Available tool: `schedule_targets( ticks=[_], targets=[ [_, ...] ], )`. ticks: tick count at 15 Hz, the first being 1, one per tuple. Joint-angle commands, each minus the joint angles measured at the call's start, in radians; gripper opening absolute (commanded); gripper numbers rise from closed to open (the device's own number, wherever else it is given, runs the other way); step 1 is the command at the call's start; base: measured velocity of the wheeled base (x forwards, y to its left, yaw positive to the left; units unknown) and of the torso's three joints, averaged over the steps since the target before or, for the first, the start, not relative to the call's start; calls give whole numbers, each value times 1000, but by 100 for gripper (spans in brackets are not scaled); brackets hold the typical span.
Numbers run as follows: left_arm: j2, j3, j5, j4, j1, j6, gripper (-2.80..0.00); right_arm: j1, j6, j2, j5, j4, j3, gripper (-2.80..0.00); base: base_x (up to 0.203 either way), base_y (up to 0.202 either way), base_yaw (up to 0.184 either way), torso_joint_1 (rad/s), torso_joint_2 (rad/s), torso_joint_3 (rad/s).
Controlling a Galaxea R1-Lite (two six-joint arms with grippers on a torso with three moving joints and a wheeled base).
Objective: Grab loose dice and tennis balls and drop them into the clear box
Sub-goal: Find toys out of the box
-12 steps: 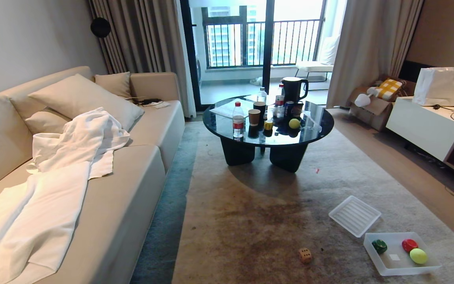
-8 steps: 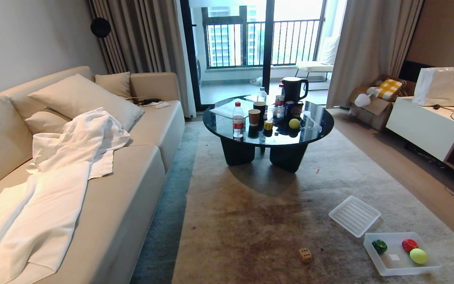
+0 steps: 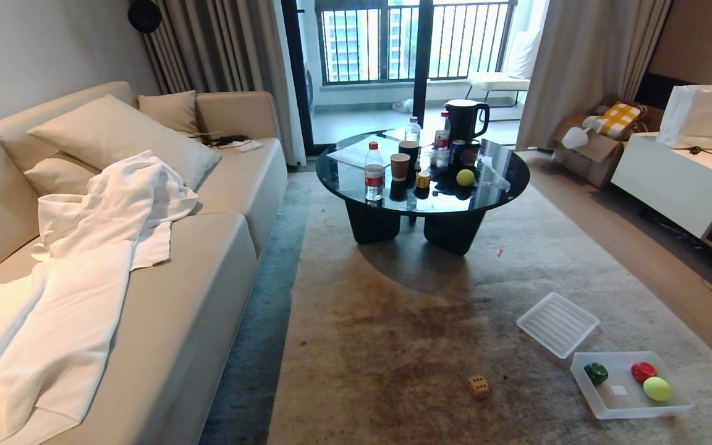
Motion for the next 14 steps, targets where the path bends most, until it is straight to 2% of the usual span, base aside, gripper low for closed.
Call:
schedule_targets(
  ticks=[1,14],
  targets=[
    [0,0,0,0,0,0,-280,0,0,0,0,0,1,-280,0,0,0,-2,2,-207],
    [0,2,0,0,0,0,-280,0,8,0,-2,3,-1,-280,0,0,0,2,3,-199]
  ],
)
